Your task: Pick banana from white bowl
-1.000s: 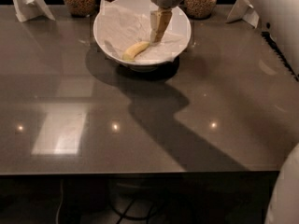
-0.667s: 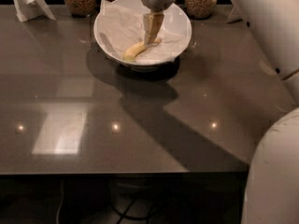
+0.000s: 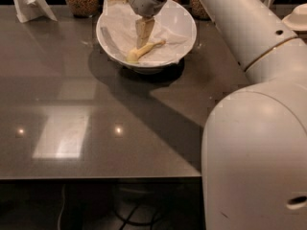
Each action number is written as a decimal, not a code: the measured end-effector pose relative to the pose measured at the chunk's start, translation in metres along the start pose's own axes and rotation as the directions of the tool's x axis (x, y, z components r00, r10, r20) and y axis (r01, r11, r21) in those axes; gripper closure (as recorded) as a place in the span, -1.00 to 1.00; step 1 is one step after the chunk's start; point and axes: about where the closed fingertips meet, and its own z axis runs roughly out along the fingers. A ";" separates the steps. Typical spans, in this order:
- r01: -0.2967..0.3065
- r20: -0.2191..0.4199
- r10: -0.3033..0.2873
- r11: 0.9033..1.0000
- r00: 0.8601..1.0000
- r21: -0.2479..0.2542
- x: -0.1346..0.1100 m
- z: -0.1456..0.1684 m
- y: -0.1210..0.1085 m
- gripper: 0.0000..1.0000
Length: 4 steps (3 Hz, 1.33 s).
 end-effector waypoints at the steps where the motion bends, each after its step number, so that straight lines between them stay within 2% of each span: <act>1: 0.011 0.003 -0.011 0.998 1.000 -0.060 0.008 0.019 0.011 -0.15; 2: 0.008 0.002 -0.008 0.995 1.000 -0.101 0.013 0.029 0.022 0.32; 3: 0.015 -0.015 -0.018 0.987 1.000 -0.163 0.019 0.037 0.035 0.38; 4: 0.027 -0.027 -0.034 0.976 0.999 -0.216 0.024 0.041 0.044 0.14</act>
Offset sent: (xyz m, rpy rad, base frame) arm 0.0101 -0.0140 -0.0474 -0.1165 0.0807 0.0150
